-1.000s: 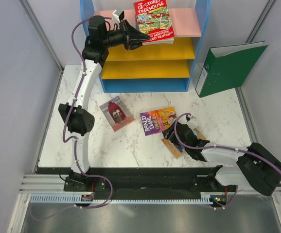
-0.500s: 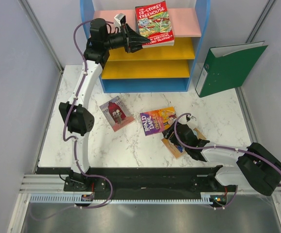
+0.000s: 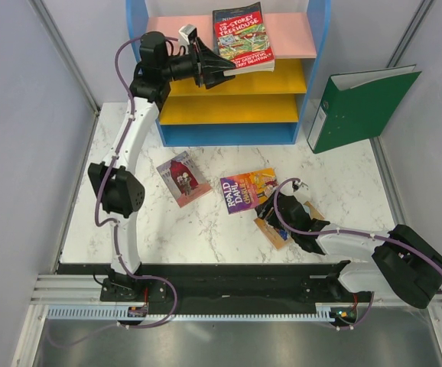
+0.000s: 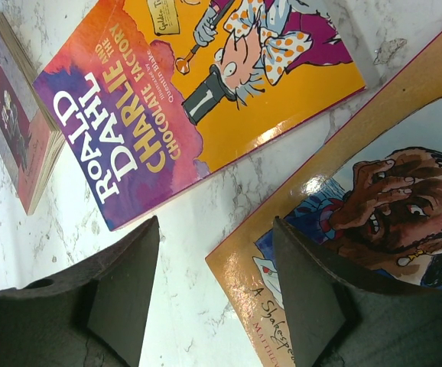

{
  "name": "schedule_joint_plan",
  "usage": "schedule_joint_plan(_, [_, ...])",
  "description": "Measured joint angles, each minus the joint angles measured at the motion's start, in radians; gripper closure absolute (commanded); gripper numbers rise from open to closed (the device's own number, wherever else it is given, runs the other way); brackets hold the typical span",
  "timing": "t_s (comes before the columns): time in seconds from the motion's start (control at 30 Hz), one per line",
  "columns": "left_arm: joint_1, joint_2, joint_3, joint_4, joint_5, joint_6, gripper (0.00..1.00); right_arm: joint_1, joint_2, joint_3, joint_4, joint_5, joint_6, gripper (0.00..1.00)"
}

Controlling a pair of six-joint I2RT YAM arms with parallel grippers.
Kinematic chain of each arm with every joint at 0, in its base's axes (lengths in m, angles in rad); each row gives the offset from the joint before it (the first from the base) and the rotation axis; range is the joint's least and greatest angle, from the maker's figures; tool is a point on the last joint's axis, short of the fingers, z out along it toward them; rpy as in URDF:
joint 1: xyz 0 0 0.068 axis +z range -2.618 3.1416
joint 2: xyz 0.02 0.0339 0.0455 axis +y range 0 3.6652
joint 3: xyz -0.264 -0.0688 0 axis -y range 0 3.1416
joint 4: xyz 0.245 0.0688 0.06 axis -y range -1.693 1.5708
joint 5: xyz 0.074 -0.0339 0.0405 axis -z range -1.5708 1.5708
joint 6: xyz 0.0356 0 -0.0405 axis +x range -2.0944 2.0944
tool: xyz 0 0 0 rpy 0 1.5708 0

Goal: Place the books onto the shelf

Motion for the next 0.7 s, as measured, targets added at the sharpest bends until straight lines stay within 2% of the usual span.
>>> schedule_joint_plan(0.2, [0.005, -0.046, -0.074, 0.004, 0.0, 0.028, 0.46, 0.0, 0.0, 0.001, -0.002, -0.004, 0.0, 0.32])
schedule_joint_plan(0.47, [0.006, -0.104, -0.149, 0.005, 0.002, 0.088, 0.45, 0.0, 0.002, 0.002, -0.002, -0.008, -0.001, 0.32])
schedule_joint_plan(0.7, [0.006, -0.169, -0.222, 0.018, 0.004, 0.127, 0.49, 0.0, 0.011, 0.01, -0.002, -0.013, -0.005, 0.32])
